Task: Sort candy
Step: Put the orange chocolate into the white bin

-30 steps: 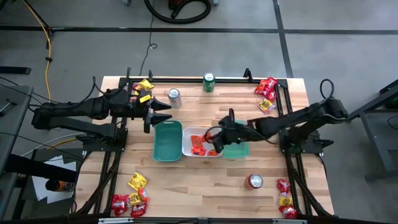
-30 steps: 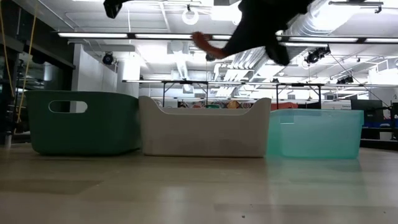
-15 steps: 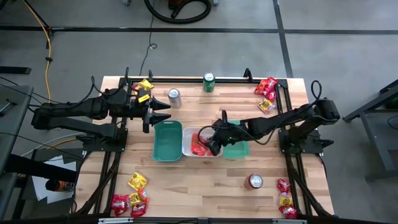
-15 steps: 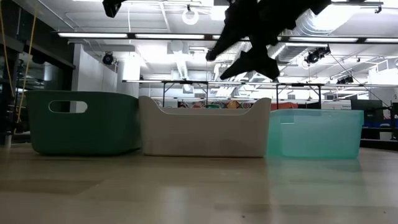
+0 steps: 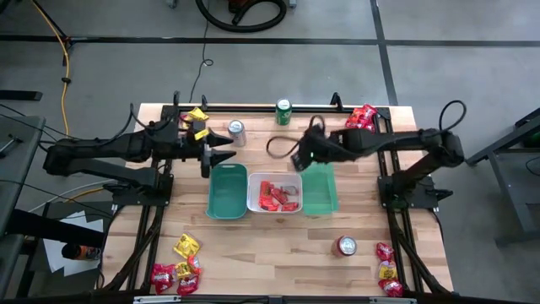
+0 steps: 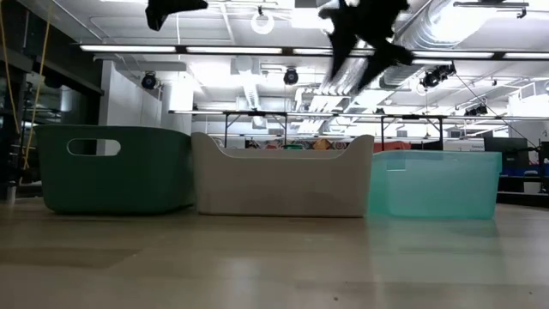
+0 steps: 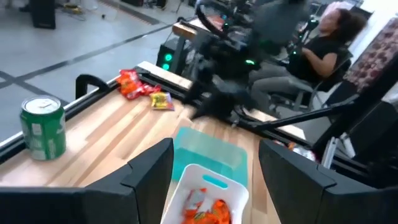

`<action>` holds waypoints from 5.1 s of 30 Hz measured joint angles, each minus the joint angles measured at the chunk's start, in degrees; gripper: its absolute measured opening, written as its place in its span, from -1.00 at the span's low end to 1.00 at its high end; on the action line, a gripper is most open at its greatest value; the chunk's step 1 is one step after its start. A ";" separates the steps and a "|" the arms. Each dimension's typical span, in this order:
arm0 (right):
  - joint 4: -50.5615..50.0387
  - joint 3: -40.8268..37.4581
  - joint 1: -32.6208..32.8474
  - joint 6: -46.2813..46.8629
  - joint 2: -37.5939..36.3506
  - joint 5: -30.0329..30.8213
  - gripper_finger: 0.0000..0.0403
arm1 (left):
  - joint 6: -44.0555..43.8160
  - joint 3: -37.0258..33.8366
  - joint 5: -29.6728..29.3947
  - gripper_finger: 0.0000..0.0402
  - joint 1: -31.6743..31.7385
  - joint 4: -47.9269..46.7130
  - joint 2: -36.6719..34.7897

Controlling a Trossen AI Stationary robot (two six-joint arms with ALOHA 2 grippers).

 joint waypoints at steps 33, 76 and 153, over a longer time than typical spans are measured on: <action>30.50 -29.04 -53.21 -7.17 2.79 -1.18 0.30 | -8.05 0.04 0.40 0.12 19.76 22.44 20.27; 38.62 -26.18 -11.47 -28.86 -15.66 -39.20 -0.99 | 2.46 2.62 14.35 0.12 32.37 18.03 11.56; 7.60 -4.98 10.42 -14.66 -15.30 -15.08 0.17 | -11.01 6.45 3.42 -0.06 -60.08 -24.27 44.75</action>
